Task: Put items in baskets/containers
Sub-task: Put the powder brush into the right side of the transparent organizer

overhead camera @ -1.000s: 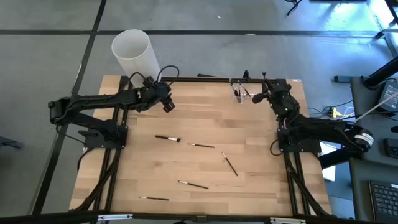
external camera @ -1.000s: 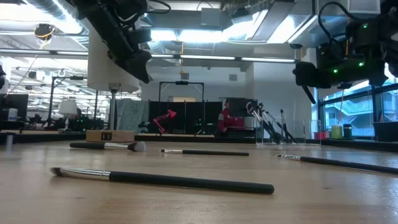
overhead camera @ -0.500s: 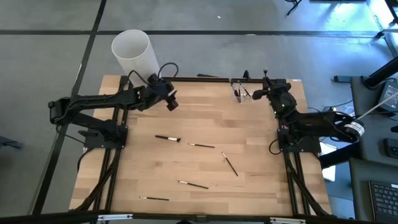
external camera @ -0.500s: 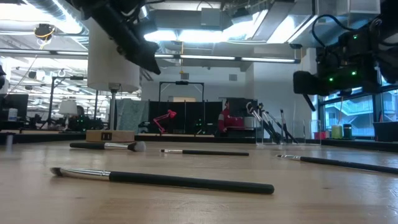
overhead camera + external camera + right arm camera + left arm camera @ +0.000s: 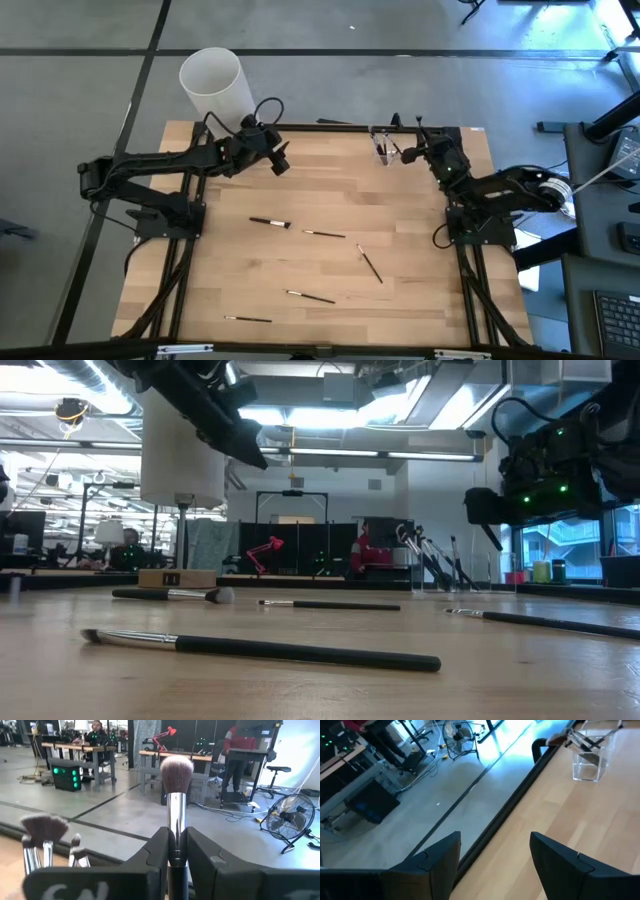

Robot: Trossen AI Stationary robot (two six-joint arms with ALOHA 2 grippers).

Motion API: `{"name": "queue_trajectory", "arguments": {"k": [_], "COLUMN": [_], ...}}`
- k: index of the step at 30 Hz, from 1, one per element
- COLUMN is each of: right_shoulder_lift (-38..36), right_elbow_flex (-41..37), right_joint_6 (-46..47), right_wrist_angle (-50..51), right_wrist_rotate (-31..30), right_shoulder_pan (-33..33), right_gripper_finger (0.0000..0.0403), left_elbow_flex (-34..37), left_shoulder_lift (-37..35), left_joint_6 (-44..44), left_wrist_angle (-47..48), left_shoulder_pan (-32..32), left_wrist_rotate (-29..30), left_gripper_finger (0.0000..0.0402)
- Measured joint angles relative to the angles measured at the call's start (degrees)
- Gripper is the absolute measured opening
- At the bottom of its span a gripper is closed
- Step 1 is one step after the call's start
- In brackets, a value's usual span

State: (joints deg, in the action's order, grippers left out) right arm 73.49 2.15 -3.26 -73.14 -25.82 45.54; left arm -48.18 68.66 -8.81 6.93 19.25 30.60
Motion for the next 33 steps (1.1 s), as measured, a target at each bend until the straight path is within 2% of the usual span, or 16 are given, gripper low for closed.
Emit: {"name": "queue_trajectory", "arguments": {"k": [5, 10, 19, 25, 33], "right_shoulder_lift": [2.8, 4.6, 9.3, 8.5, 2.3], "right_elbow_flex": [0.0, 0.0, 2.8, 3.5, 3.5], "right_joint_6": [-0.8, -4.6, -8.4, -2.6, 7.9], "right_wrist_angle": [-2.9, -4.7, -4.6, -9.4, -12.0], "right_wrist_rotate": [0.1, 3.0, 7.7, 13.5, 21.0], "right_shoulder_pan": [0.1, 0.1, 0.1, -1.6, -9.6], "right_gripper_finger": [0.0063, 0.0074, 0.0053, 0.0051, 0.0051], "left_elbow_flex": [0.0, 0.0, 0.0, 0.0, 0.0], "left_shoulder_lift": [0.0, 0.0, 0.0, 0.0, 0.0], "left_joint_6": [-0.8, -1.0, -1.0, -1.0, 0.7], "left_wrist_angle": [-1.2, -1.2, -1.2, -0.1, 5.9], "left_shoulder_pan": [0.0, 0.0, 0.0, 0.0, 0.0], "left_wrist_rotate": [-0.2, -0.3, -0.3, -0.3, -0.2], "left_gripper_finger": [0.0235, 0.0235, 0.0235, 0.0235, 0.0235]}}
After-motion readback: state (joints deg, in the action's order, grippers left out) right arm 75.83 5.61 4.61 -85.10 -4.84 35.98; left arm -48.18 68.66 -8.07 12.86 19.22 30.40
